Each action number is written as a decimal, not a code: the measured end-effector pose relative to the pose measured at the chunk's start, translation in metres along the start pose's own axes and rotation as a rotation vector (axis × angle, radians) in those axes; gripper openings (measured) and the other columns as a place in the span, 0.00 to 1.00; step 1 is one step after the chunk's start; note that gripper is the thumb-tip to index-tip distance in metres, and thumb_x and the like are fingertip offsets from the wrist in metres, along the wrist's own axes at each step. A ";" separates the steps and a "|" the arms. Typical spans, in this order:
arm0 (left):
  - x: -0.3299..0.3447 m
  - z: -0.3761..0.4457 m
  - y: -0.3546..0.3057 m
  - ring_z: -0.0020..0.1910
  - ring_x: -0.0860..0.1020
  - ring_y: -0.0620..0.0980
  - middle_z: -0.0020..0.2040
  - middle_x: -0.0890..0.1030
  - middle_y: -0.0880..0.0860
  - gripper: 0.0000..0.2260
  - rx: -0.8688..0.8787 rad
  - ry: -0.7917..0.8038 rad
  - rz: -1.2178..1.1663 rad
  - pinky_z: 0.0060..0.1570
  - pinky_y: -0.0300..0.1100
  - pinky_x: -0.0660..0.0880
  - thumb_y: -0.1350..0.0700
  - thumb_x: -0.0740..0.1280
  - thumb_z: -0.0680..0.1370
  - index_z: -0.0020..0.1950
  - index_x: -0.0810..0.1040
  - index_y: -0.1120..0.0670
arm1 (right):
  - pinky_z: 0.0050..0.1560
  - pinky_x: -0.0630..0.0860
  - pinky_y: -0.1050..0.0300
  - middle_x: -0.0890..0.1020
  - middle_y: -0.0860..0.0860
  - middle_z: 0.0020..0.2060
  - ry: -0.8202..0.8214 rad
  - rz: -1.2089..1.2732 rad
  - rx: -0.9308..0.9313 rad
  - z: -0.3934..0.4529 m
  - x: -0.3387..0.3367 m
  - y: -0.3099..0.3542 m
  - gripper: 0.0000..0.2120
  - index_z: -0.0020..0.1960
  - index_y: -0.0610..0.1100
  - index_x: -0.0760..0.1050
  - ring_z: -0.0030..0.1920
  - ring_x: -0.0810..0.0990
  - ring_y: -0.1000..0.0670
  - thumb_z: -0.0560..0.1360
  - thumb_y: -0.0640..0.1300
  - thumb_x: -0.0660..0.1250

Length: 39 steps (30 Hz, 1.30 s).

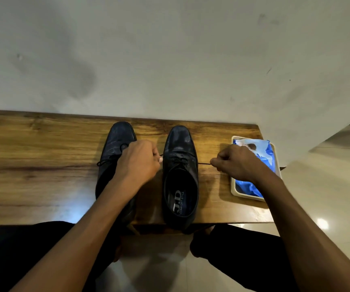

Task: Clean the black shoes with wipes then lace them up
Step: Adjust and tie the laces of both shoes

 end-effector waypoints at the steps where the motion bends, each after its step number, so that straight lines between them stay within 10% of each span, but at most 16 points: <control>1: -0.003 0.000 -0.001 0.39 0.77 0.46 0.43 0.81 0.49 0.08 0.008 -0.030 0.007 0.37 0.42 0.71 0.58 0.72 0.76 0.39 0.78 0.49 | 0.40 0.72 0.55 0.78 0.54 0.30 -0.048 -0.066 0.005 0.000 -0.002 -0.001 0.21 0.29 0.49 0.74 0.34 0.76 0.51 0.77 0.55 0.68; 6: -0.013 -0.001 -0.004 0.31 0.77 0.48 0.33 0.79 0.51 0.15 0.022 -0.145 -0.115 0.32 0.44 0.73 0.48 0.70 0.78 0.36 0.78 0.56 | 0.44 0.78 0.50 0.82 0.50 0.34 -0.436 -0.093 0.055 -0.012 -0.027 0.004 0.22 0.36 0.49 0.79 0.39 0.81 0.46 0.77 0.64 0.64; 9: 0.003 -0.003 -0.011 0.23 0.68 0.50 0.24 0.69 0.51 0.25 -0.022 -0.020 -0.140 0.26 0.43 0.64 0.40 0.64 0.79 0.29 0.68 0.56 | 0.47 0.80 0.49 0.83 0.50 0.30 -0.223 0.070 0.105 -0.009 -0.007 0.021 0.31 0.33 0.46 0.81 0.36 0.83 0.48 0.77 0.70 0.58; 13: 0.016 -0.002 -0.016 0.27 0.77 0.55 0.28 0.76 0.57 0.29 -0.071 0.002 -0.122 0.31 0.51 0.77 0.33 0.63 0.76 0.33 0.74 0.58 | 0.37 0.82 0.55 0.84 0.50 0.27 0.038 0.253 0.155 -0.007 0.025 0.046 0.33 0.34 0.43 0.83 0.30 0.85 0.49 0.77 0.70 0.59; 18: 0.020 0.001 -0.016 0.28 0.78 0.54 0.29 0.78 0.55 0.21 -0.109 0.016 -0.145 0.34 0.50 0.79 0.41 0.65 0.78 0.34 0.73 0.56 | 0.21 0.68 0.66 0.81 0.51 0.24 0.084 0.333 0.192 -0.006 0.028 0.046 0.25 0.35 0.41 0.81 0.19 0.76 0.56 0.77 0.61 0.67; 39: 0.029 0.007 -0.003 0.30 0.82 0.57 0.32 0.81 0.59 0.16 -0.147 0.040 -0.201 0.36 0.53 0.82 0.53 0.64 0.79 0.33 0.72 0.58 | 0.22 0.71 0.65 0.80 0.48 0.26 0.263 0.681 0.336 -0.012 0.037 0.037 0.13 0.41 0.35 0.81 0.22 0.75 0.55 0.79 0.44 0.70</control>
Point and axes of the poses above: each hand's wrist, its own z-axis towards the middle knuckle, its own x-axis out of the palm, y = z × x, the point moved 6 cm from there along z, towards the middle knuckle
